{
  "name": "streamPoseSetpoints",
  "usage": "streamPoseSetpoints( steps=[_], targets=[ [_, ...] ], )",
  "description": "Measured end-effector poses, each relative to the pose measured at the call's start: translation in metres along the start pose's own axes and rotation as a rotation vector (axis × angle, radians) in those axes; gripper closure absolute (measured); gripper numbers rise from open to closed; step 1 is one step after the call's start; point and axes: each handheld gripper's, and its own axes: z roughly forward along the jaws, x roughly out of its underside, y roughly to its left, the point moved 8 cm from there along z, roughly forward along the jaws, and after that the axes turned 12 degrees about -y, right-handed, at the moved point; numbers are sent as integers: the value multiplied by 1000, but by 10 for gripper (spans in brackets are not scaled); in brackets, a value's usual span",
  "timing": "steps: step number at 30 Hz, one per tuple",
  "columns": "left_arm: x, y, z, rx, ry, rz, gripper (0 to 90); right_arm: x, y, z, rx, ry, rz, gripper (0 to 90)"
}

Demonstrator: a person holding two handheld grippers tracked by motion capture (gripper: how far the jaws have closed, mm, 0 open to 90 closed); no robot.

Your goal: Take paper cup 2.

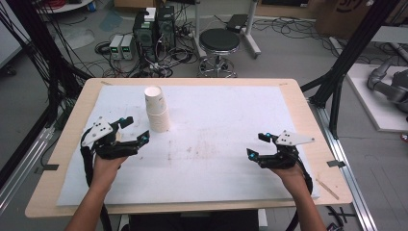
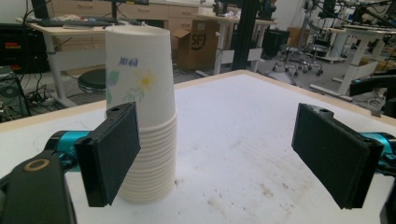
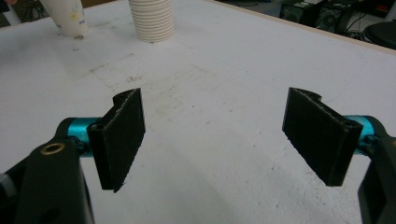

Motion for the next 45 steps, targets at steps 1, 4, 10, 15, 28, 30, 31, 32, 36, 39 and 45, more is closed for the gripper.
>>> streamPoseSetpoints(
  steps=[1,4,10,15,28,30,31,32,36,39,45],
  targets=[
    [-2,1,3,-5,4,6,153,0,1,0,-1,0,6,218],
    [-9,4,11,-22,17,24,153,1,0,-1,-2,2,2,218],
    [-19,13,27,-54,40,43,153,0,1,-1,-6,-1,6,218],
    [-25,21,40,-75,62,62,153,0,2,-1,-9,-3,3,218],
    [-29,42,75,-129,122,68,153,-2,2,-2,-16,-9,6,219],
    [-28,46,81,-132,136,69,153,-2,2,-3,-14,-7,11,219],
    [-28,48,84,-137,142,67,153,-1,2,-3,-15,-7,11,219],
    [-28,50,86,-140,148,67,153,-1,2,-3,-16,-8,12,219],
    [-26,54,93,-139,156,52,153,-1,2,-3,-17,-8,12,219],
    [-21,56,98,-137,169,45,159,-1,2,-3,-18,-8,12,219],
    [-15,56,104,-120,174,39,217,-1,1,-3,-15,-11,7,219]
  ],
)
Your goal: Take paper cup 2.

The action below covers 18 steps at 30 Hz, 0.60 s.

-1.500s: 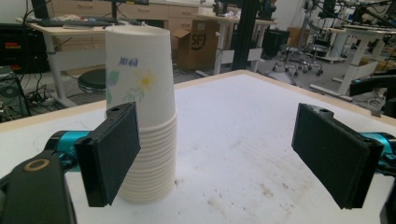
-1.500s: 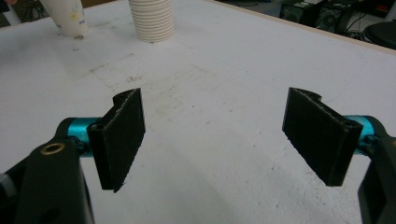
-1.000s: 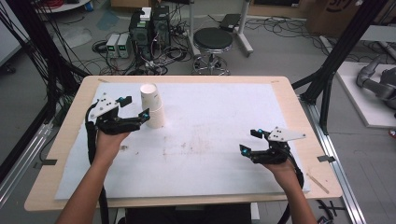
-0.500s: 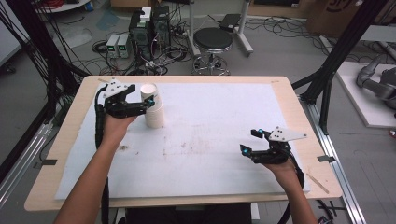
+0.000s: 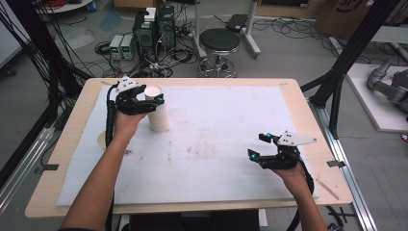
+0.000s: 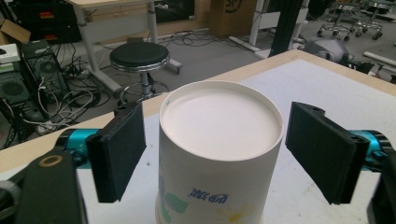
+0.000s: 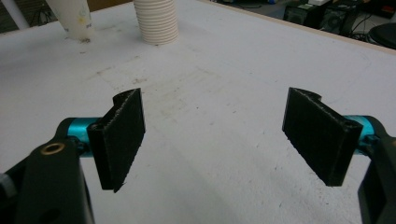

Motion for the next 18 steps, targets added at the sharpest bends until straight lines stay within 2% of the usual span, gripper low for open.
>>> streamPoseSetpoints(
  steps=[10,18],
  targets=[
    [-1,0,1,15,-17,5,336,1,-1,-1,-1,1,9,218],
    [-2,1,0,20,-19,9,345,1,0,0,-3,3,10,219]
  ],
)
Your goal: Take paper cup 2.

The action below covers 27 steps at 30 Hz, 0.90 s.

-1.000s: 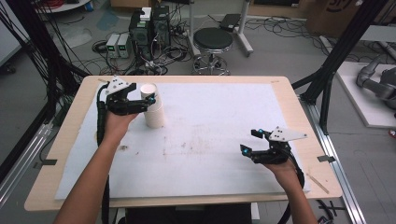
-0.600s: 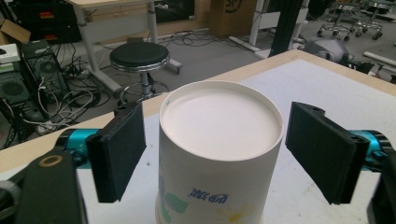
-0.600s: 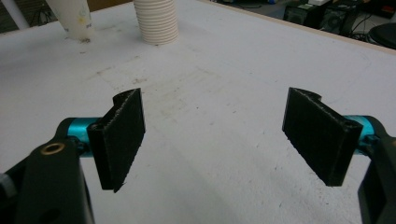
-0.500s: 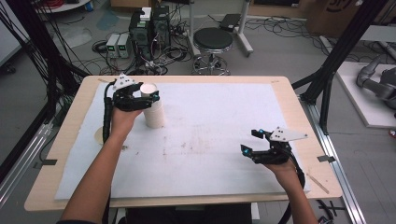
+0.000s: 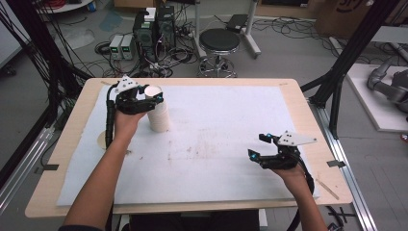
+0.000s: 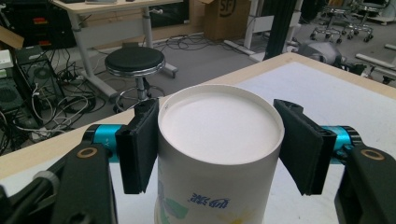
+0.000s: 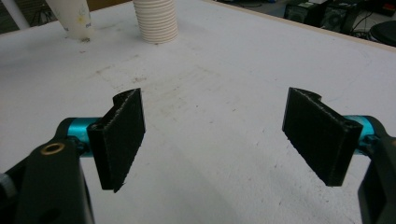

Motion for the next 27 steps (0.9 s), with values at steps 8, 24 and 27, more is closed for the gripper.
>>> streamPoseSetpoints(
  steps=[8,24,27],
  targets=[
    [-14,0,-3,11,-36,-14,347,1,0,1,-2,4,-2,219],
    [-78,-9,-23,35,-180,-20,353,-1,2,1,-7,1,0,219],
    [-89,-13,-29,49,-210,-21,353,-1,2,0,-8,1,3,219]
  ],
)
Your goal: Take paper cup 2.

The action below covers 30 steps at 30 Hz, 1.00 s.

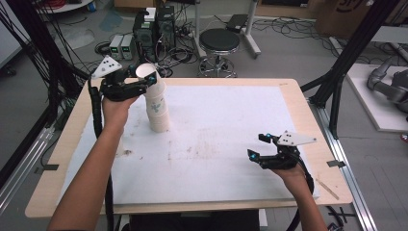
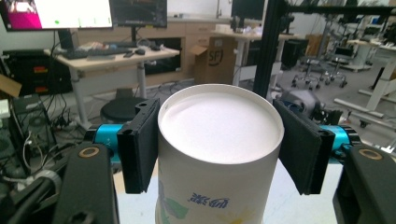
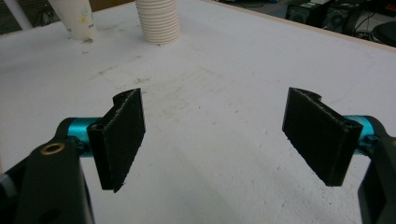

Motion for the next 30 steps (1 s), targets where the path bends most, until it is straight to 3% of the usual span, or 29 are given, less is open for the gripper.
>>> streamPoseSetpoints(
  steps=[5,11,20,30],
  targets=[
    [-18,-14,-7,47,-47,1,354,0,0,0,-1,0,1,219],
    [-21,-35,-16,127,-60,-18,354,-1,1,1,0,0,-3,219],
    [3,-76,-30,264,-31,-33,355,0,1,3,-2,8,-7,218],
    [26,-99,-38,329,-8,-47,355,-1,1,10,-10,8,-1,219]
  ],
)
